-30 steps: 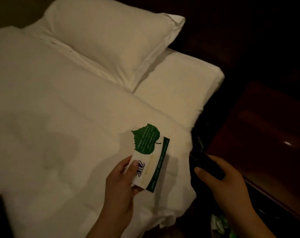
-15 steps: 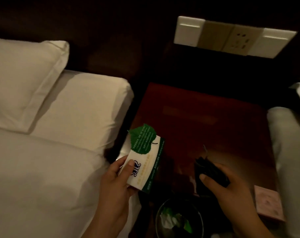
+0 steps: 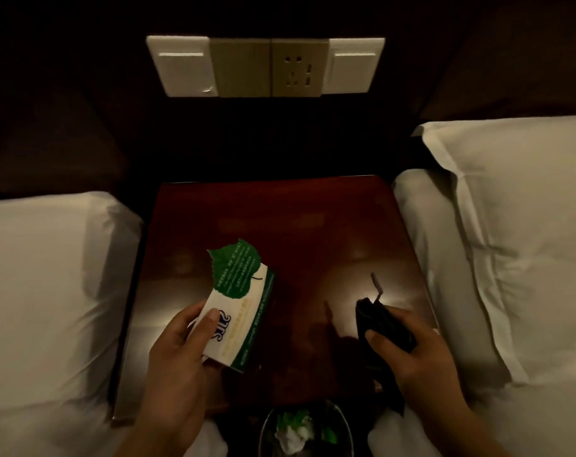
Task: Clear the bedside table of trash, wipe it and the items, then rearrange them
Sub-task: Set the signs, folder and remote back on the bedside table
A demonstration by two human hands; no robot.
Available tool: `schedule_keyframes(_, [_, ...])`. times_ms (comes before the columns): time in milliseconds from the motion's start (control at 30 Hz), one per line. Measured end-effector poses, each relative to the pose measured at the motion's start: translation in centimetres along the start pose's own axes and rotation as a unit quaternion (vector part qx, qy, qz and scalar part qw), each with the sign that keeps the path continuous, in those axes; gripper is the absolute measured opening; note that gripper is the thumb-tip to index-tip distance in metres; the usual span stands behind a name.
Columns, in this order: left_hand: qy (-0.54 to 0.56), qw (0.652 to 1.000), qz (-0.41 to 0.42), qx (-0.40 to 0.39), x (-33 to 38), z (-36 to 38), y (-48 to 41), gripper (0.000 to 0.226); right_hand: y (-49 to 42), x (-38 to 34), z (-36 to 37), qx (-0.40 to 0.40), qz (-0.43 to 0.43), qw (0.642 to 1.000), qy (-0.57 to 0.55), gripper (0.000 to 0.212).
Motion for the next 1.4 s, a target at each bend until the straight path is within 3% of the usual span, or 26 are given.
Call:
schedule_keyframes(167, [-0.033, 0.999, -0.008, -0.038, 1.7, 0.3, -2.4, 0.029, -0.8, 0.3, -1.6, 0.070, -0.001, 0.994, 0.082, 0.034])
schedule_keyframes(267, [-0.048, 0.997, -0.009, -0.059, 2.1, 0.6, -3.5, 0.028, -1.3, 1.4, -2.8, 0.103, -0.003, 0.987, 0.121, 0.048])
schedule_keyframes(433, [-0.047, 0.995, -0.032, -0.080, 1.1, 1.5, -4.3, 0.025, -0.6, 5.4, -2.8, 0.084, -0.012, 0.965, 0.247, 0.052])
schedule_keyframes(567, [-0.054, 0.995, -0.042, -0.067, 0.1, 2.4, -4.4, 0.029, 0.6, 8.1, -1.8, 0.017, -0.035, 0.946, 0.322, 0.057])
schedule_keyframes(1000, [-0.038, 0.999, -0.012, -0.001, -0.7, 9.2, -6.5, 0.026, -1.4, 7.9, -2.0, -0.016, -0.094, 0.948, 0.304, 0.051])
schedule_keyframes(1267, [-0.073, 0.997, -0.014, 0.000, -1.9, 9.9, -6.6, 0.028, -1.5, 8.5, -2.7, -0.047, -0.126, 0.928, 0.348, 0.050])
schedule_keyframes(1400, [-0.079, 0.996, 0.001, 0.039, -1.8, 9.1, -6.0, 0.018, -1.2, 7.9, -2.9, -0.037, -0.146, 0.919, 0.364, 0.048])
Point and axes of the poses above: each hand's wrist, its own y-axis away from the middle knuckle, its own z-axis out of the palm, x = y × z, the point moved 3 cm from there along -y, towards the middle knuckle, and after that the axes turned 11 degrees about -z, right-handed, at the moved point
